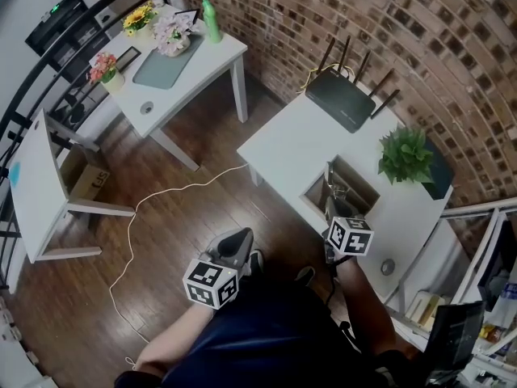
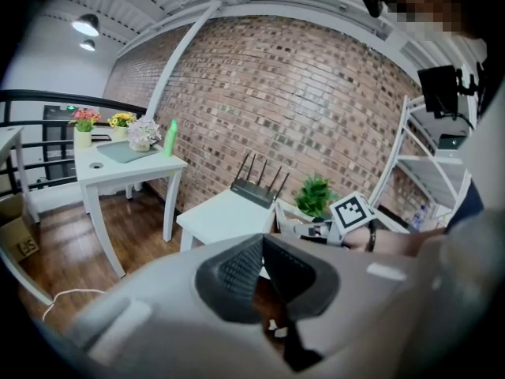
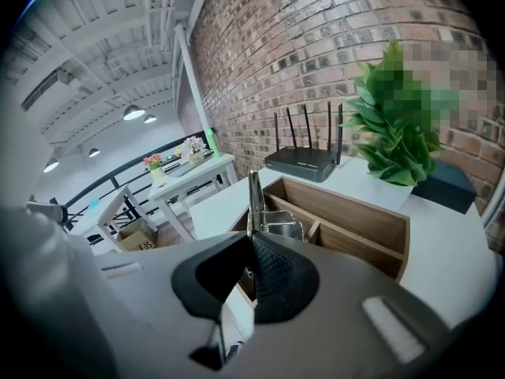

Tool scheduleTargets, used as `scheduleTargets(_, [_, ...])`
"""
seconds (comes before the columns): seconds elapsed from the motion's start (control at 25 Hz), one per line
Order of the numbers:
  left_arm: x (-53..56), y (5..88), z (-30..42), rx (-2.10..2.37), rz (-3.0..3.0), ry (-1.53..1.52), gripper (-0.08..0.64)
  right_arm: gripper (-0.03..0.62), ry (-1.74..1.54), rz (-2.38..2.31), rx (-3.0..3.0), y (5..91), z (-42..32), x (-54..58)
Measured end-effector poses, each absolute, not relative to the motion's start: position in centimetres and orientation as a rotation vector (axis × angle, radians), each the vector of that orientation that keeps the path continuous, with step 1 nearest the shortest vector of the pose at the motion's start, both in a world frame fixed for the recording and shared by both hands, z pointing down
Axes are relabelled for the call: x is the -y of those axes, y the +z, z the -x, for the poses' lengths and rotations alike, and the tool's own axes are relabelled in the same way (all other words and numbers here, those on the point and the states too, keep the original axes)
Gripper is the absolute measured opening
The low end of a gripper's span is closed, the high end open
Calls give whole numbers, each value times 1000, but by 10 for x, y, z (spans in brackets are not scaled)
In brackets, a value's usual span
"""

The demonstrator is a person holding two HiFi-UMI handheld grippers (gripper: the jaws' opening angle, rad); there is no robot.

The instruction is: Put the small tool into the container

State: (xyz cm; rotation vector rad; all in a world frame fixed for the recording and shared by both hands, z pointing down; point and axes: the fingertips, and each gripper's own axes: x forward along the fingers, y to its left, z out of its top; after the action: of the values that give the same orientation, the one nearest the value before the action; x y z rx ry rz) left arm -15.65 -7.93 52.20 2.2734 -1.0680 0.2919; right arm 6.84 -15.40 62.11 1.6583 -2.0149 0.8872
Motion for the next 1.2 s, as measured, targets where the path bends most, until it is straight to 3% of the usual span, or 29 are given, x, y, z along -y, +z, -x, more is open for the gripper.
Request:
scheduleTargets(0.36, [82,524,152,1043,-2278,298,5,28,901,-1630,2030,625,-58,154])
scheduleTargets(0.48, [83,525,152,1042,-2275,294,5,98,906,-1618,2062,622,-54,156])
scheduleTargets(1.2, [79,519,118,980,-2316,295,5,112,912,-1675,2158,590,-66,141])
